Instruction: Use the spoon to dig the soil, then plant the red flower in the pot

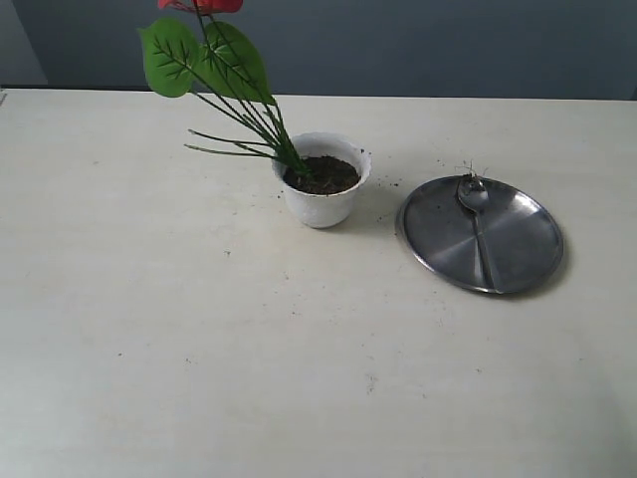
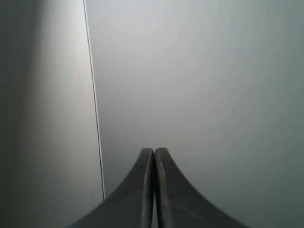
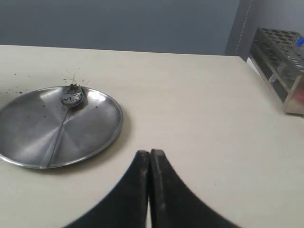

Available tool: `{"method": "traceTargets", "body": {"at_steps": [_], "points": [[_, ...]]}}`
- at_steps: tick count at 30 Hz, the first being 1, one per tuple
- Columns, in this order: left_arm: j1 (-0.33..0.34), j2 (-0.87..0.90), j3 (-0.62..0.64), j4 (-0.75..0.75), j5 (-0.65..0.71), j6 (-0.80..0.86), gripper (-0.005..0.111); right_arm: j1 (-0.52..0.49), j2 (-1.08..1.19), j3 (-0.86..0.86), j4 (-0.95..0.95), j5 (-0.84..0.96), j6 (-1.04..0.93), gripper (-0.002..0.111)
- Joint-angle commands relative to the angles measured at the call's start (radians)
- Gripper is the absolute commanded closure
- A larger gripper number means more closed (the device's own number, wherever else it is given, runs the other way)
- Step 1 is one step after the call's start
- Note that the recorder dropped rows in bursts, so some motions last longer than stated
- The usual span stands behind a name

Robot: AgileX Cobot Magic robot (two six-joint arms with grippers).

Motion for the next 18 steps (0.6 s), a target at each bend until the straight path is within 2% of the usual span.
{"method": "traceTargets", "body": {"at_steps": [1, 3, 5, 10, 12, 15, 18], "points": [[-0.004, -0.004, 0.003, -0.027, 0.014, 0.002, 0.106, -0.003, -0.003, 0.005, -0.005, -0.01, -0.001, 0.108], [-0.004, -0.004, 0.021, -0.042, 0.012, 0.038, 0.106, -0.003, -0.003, 0.005, -0.005, -0.01, -0.001, 0.108], [-0.004, -0.007, 0.042, -0.15, 0.012, 0.17, 0.106, -0.003, -0.003, 0.005, -0.005, -0.01, -0.001, 0.108], [-0.004, -0.045, 0.118, -0.626, 0.018, 0.722, 0.106, -0.003, -0.003, 0.005, -0.005, -0.01, -0.001, 0.108], [-0.004, -0.074, 0.147, -0.781, 0.051, 0.87, 0.106, -0.003, -0.003, 0.005, -0.005, -0.01, -0.001, 0.108], [-0.004, -0.129, 0.187, -0.927, 0.129, 1.018, 0.106, -0.003, -0.003, 0.005, -0.005, -0.01, -0.001, 0.108], [-0.002, -0.198, 0.236, -1.002, 0.187, 1.067, 0.106, -0.003, -0.003, 0.005, -0.005, -0.01, -0.001, 0.108]]}}
